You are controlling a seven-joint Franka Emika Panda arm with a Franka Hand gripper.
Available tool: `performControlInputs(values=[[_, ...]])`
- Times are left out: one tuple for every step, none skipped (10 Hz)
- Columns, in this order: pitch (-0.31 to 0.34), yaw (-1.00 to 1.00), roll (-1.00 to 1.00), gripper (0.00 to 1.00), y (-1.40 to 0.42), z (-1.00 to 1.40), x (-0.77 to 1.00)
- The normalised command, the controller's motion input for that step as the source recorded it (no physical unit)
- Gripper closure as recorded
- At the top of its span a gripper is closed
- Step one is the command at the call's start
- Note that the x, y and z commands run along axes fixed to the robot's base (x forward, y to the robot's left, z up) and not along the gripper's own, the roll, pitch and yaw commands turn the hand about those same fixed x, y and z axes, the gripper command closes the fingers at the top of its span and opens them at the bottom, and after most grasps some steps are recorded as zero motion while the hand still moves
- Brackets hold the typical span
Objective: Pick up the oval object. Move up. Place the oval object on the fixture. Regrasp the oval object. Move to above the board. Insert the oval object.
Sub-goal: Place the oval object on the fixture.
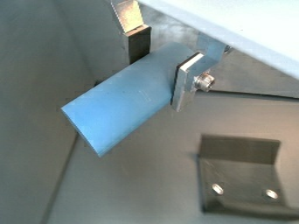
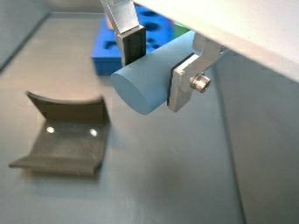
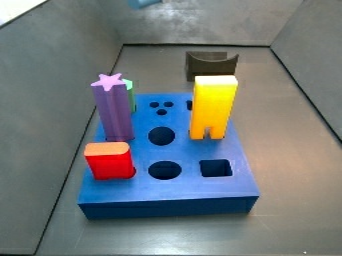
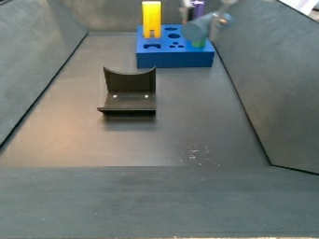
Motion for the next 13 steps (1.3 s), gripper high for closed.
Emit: performControlInputs(values=[[-0.017,1.00,0.05,1.00,-0.58,-0.03,1.00],[-0.013,1.00,0.05,1.00,-0.49,-0.04,1.00],[-0.011,1.00,0.06,1.00,-0.42,-0.03,1.00],[-0.005,1.00,0.06,1.00,-0.36,-0.03,1.00],[0.007,1.00,0.07,1.00,-0.28,-0.03,1.00],[0.022,1.00,0.09,1.00,-0.22,-0.03,0.98],[0.034,0.90,0.09,1.00,-0.17,-0.02,0.90],[0.059,0.48,0.08,1.00,-0.08,-0.01,0.69],[0.071,0.33,0.08,1.00,-0.04,-0.01,0.61],[0.093,0.17,0.07,1.00,-0.02,0.00,0.46],[0.108,0.11,0.06,1.00,-0.02,0.00,0.35],[0.175,0.23,-1.00,1.00,1.00,0.04,0.62],[0.179,0.22,-1.00,1.00,1.00,0.05,0.56]])
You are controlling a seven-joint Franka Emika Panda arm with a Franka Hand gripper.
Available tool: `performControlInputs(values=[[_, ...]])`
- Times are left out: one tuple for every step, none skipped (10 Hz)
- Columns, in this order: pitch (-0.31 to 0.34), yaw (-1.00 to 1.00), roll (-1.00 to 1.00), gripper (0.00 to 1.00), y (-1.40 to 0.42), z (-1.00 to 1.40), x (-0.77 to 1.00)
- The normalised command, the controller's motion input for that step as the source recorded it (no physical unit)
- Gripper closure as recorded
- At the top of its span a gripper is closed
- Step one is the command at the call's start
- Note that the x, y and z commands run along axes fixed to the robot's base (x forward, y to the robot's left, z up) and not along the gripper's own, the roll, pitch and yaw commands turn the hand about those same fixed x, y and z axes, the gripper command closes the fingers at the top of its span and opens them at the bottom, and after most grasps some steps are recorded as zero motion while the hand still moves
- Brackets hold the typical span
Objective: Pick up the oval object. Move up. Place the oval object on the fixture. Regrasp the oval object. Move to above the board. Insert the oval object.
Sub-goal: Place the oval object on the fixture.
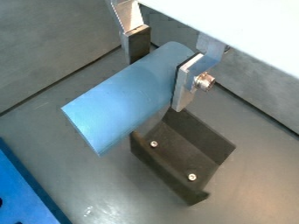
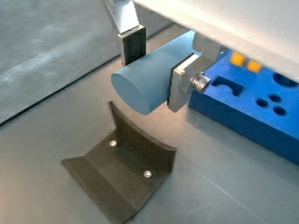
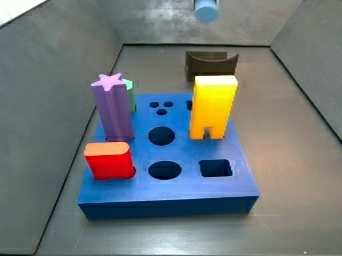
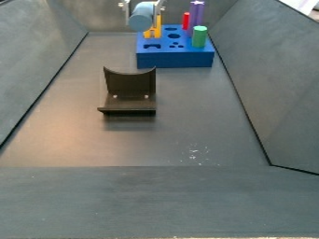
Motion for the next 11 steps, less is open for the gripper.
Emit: performControlInputs(values=[[0.188,0.16,-1.00,1.00,0.90,0.03,0.50],[0.201,0.14,-1.00,1.00,0.75,0.00,0.44],[0.225,0.10,-1.00,1.00,0.51,-0.01,0.36],[0.237,0.09,-1.00,1.00,0.40,-0.01,0.33],[0.257,0.04,-1.00,1.00,0.19,-0.01,0.28],[0.275,0.00,-1.00,1.00,0.06,-0.01,0.24],[0.257,-0.06,-0.84,1.00,0.03,-0.02,0.18],[0.223,-0.09,-0.68,1.00,0.05,-0.01,0.13],[0.185,-0.11,-0.52,1.00,0.05,-0.01,0.09],[0.146,-0.12,-0.35,1.00,0.05,-0.01,0.08],[0.108,-0.12,-0.22,1.00,0.03,-0.01,0.08]])
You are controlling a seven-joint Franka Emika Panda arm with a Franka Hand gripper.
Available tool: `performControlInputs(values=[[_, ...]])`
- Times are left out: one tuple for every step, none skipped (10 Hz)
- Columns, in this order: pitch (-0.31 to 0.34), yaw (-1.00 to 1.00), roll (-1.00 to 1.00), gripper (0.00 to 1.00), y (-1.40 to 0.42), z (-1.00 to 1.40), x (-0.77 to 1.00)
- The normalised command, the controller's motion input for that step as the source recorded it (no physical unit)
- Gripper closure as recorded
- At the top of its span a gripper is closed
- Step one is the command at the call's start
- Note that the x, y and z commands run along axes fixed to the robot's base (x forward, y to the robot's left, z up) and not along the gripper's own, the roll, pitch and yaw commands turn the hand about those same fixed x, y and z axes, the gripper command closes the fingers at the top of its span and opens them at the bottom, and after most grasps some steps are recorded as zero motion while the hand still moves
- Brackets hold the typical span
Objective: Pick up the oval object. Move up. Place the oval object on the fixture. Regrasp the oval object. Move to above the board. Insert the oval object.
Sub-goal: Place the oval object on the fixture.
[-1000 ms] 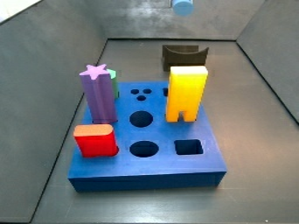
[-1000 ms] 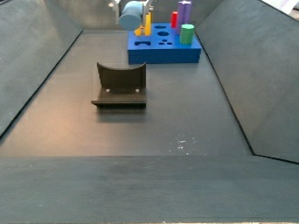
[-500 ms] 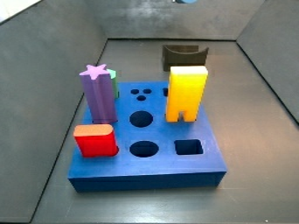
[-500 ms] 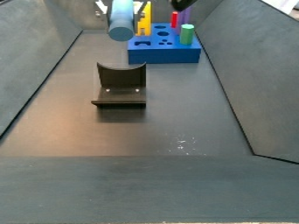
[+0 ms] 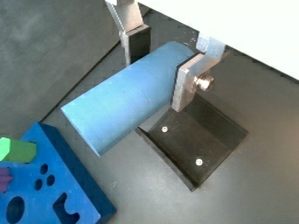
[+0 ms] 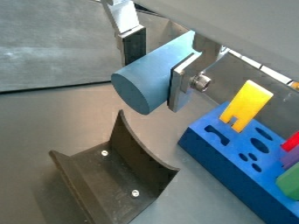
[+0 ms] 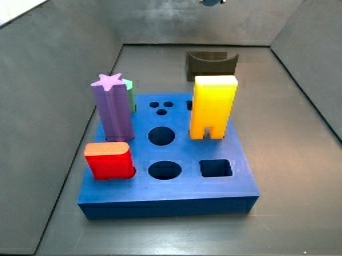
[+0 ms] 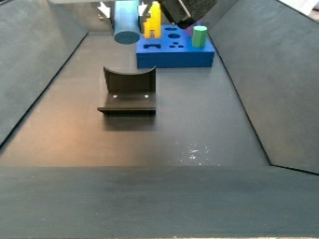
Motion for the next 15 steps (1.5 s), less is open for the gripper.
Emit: performControlInputs(values=[[0.067,-0.18,-1.00,1.00,0.07,-1.00,0.12],[0.056,-0.18,-1.00,1.00,0.08,-1.00,0.12],[0.065,-0.18,-1.00,1.00,0.08,-1.00,0.13],[0.082,-0.18,-1.00,1.00,0.09,-1.00,0.15],[0.080,-0.19,-1.00,1.00,0.10,-1.00,0.16],[0.077,-0.20,-1.00,1.00,0.10,-1.00,0.17],[0.059,-0.19,-0.84,1.00,0.11,-1.00,0.18],[0.037,-0.17,-0.63,1.00,0.12,-1.00,0.19],[0.030,-0.15,-0.47,1.00,0.13,-1.00,0.20],[0.027,-0.13,-0.28,1.00,0.12,-0.96,0.20],[0.020,-0.12,-0.21,1.00,0.09,-0.76,0.17],[0.020,-0.11,-0.19,1.00,0.08,-0.63,0.14],[0.012,-0.10,-0.17,1.00,0.07,-0.38,0.11],[0.003,-0.09,-0.16,1.00,0.06,-0.22,0.10],[0.000,0.00,0.00,0.00,0.00,0.00,0.00]])
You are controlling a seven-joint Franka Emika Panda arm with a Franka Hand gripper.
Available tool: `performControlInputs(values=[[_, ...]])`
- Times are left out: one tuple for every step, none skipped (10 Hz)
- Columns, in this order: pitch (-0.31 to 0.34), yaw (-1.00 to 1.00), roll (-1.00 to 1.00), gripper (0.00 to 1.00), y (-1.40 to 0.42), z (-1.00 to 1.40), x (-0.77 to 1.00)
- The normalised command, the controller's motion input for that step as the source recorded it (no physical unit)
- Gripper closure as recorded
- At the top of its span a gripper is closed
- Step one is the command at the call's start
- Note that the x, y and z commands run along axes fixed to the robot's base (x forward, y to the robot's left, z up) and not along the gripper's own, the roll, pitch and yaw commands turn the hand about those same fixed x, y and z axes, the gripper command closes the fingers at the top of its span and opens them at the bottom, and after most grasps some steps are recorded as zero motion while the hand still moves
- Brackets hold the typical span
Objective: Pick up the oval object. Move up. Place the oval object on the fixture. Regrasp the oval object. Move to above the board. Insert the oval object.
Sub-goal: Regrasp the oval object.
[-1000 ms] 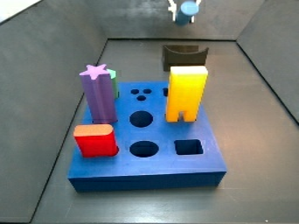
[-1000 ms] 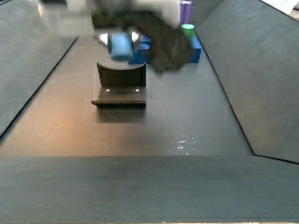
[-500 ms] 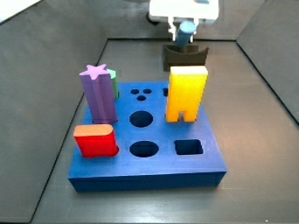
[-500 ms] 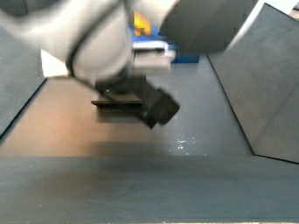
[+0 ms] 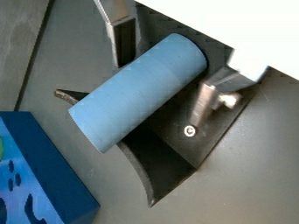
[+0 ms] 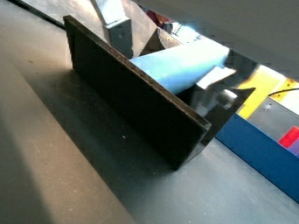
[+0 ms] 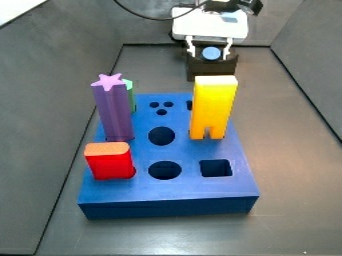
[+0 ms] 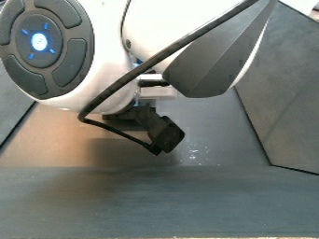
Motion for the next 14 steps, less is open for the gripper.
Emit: performControlInputs(values=[[-0.075,-0.05,0.04,0.00,0.00,1.00,0.00],[-0.072,-0.04,0.05,0.00,0.00,1.00,0.00],[-0.054,-0.01,0.06,0.00,0.00,1.00,-0.03],[-0.041,0.01,0.07,0.00,0.00,1.00,-0.03],[-0.012,0.03,0.07,0.00,0.00,1.00,-0.04],[0.003,0.04,0.06,0.00,0.00,0.97,-0.04],[0.032,0.04,0.06,0.00,0.00,0.74,-0.04],[0.048,0.04,0.05,0.00,0.00,0.62,-0.04],[0.078,0.02,0.05,0.00,0.00,0.34,-0.03],[0.090,0.01,0.04,0.00,0.00,0.23,-0.03],[0.072,0.01,1.00,0.00,-1.00,0.92,-0.07],[0.070,0.01,1.00,0.00,-1.00,0.91,-0.07],[0.056,0.01,1.00,0.00,-1.00,0.89,-0.11],[0.049,0.01,1.00,0.00,-1.00,0.86,-0.13]])
